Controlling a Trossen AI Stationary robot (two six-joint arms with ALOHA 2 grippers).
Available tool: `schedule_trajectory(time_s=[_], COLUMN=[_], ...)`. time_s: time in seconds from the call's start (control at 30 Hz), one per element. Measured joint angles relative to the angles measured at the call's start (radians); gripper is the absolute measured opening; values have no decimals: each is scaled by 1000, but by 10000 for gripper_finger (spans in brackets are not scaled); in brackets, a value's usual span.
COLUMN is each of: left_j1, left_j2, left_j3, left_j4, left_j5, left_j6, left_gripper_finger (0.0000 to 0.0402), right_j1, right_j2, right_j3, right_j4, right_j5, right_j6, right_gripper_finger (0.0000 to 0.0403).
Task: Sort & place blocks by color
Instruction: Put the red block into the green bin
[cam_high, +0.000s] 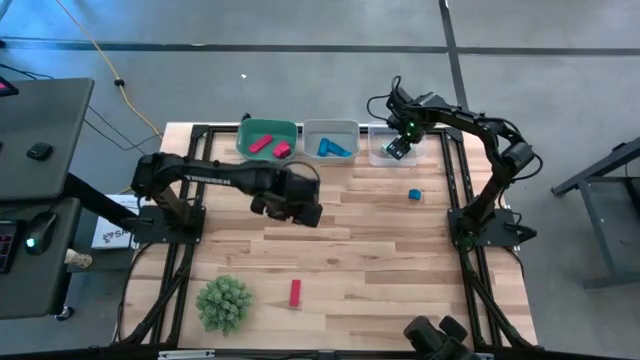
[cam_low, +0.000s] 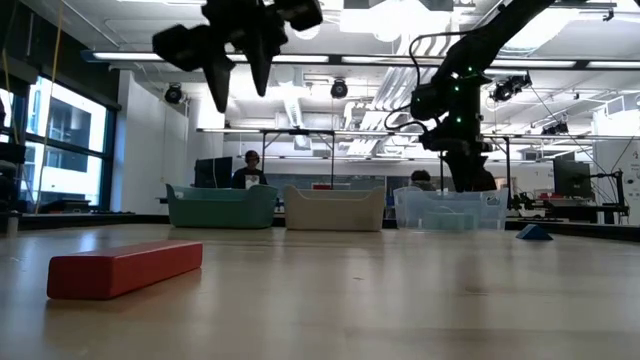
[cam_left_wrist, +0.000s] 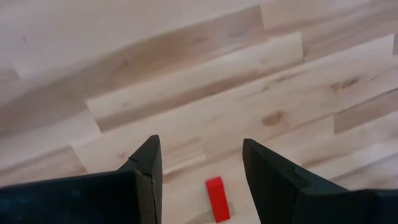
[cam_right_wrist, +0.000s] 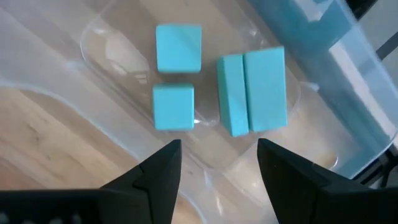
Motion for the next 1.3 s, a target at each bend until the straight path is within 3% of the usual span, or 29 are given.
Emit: schedule_trajectory(time_s=[0.6, 1.0, 1.3], left_j1=[-299, -367, -405], left_j2=[33, 183, 232], left_j3=[-44, -44, -43], left_j4=[24, 227, 259], left_j5=[-93, -64, -60], left_j6=[-497, -550, -639], left_gripper_finger=[142, 142, 142], right_j1=[0, 0, 0], right_j2=[0, 0, 0], right_j3=[0, 0, 0], right_j4=[-43, -43, -43], right_j5=[0, 0, -2], right_j6=[-4, -4, -4], right_gripper_finger=[199, 199, 199])
